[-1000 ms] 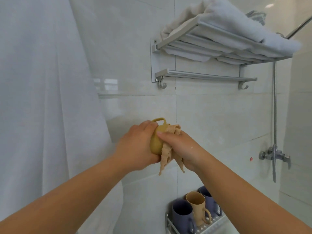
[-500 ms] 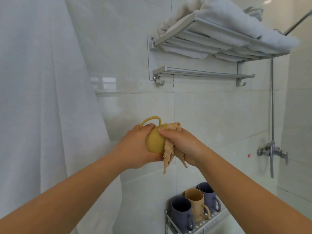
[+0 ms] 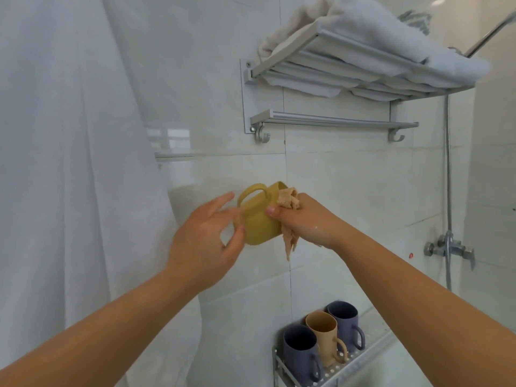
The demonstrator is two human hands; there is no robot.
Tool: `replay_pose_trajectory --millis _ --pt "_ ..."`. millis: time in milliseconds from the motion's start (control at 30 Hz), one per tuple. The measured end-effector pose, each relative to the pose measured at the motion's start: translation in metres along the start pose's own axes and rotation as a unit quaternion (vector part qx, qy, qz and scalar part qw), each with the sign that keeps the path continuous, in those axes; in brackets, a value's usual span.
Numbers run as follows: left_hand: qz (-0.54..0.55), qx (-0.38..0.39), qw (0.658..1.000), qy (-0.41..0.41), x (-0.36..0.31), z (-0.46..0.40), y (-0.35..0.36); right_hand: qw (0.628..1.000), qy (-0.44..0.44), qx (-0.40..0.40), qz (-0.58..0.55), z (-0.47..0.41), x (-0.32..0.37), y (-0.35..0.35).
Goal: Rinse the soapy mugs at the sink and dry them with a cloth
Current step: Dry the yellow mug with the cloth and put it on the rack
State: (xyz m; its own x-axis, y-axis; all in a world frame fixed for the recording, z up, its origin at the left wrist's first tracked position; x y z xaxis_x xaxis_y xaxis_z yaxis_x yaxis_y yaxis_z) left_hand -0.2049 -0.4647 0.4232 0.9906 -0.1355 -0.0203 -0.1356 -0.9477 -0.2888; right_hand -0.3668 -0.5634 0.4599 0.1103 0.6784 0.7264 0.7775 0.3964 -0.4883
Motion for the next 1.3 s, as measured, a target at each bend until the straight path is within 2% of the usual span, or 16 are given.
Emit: replay_pose_trajectory --millis 67,100,133,200,300,367,433,500,667,800,867,900,1000,1067,1167,1300 --pt "0.103 -0.002 0.986 -0.135 0.003 -0.013 -0.007 1.000 -0.002 0.012 0.014 0.003 0.002 -0.005" --pt "0.159 0.020 0.961 -0.225 0.006 -0.023 -0.008 0.999 -0.008 0.030 0.024 0.004 0.004 -0.006" --pt "0.227 0.071 0.919 -0.316 0.010 -0.032 -0.007 0.998 -0.017 0.049 0.039 0.004 0.007 -0.004" --pt "0.371 0.241 0.792 -0.420 0.016 -0.047 -0.007 0.994 -0.037 0.085 0.052 0.006 0.016 -0.001" --pt "0.439 0.469 0.670 -0.372 0.019 -0.053 -0.009 0.988 -0.054 0.129 0.061 0.007 0.026 0.002" --pt "0.454 0.536 0.628 -0.336 0.017 -0.049 -0.007 0.984 -0.052 0.167 0.036 0.008 0.026 0.002" --pt "0.448 0.538 0.642 -0.313 0.015 -0.045 -0.001 0.979 -0.030 0.201 -0.035 0.009 0.023 -0.001" --pt "0.427 0.509 0.683 -0.304 0.012 -0.043 0.005 0.969 0.003 0.222 -0.105 0.009 0.016 -0.002" --pt "0.270 0.435 0.831 -0.220 -0.002 -0.044 0.009 0.962 0.060 0.183 -0.191 0.007 -0.004 0.008" --pt "0.104 0.295 0.941 -0.132 -0.019 -0.031 0.020 0.974 0.087 0.094 -0.186 0.004 -0.010 0.017" --pt "0.106 0.283 0.945 -0.125 -0.021 -0.027 0.024 0.983 0.081 0.069 -0.151 0.005 -0.010 0.019" --pt "0.123 0.315 0.929 -0.152 -0.019 -0.028 0.023 0.985 0.075 0.073 -0.140 0.005 -0.010 0.019" --pt "0.210 0.474 0.815 -0.259 -0.003 -0.035 0.013 0.991 0.035 0.092 -0.091 0.007 -0.012 0.020" --pt "0.242 0.524 0.772 -0.267 0.003 -0.036 0.008 0.992 0.027 0.102 -0.071 0.008 -0.010 0.020" --pt "0.210 0.466 0.825 -0.244 0.004 -0.033 0.012 0.993 0.033 0.099 -0.064 0.007 -0.009 0.022" --pt "0.043 0.330 0.928 -0.168 -0.007 -0.022 0.025 0.995 0.047 0.050 -0.066 0.003 -0.014 0.029"
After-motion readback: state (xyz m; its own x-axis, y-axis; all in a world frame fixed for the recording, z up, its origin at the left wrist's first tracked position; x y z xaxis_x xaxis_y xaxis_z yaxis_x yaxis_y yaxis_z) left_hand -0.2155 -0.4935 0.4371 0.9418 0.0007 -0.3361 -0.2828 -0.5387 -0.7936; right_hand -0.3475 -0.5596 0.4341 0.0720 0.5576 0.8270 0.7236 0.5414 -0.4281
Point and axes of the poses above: each hand's wrist, its own z-axis away from the middle knuckle, its own y-axis out of the palm, x = y × z, the point moved 2 cm from there along -z, towards the middle knuckle, and after that the axes turned 5 degrees about -x, right-handed, at the moved point
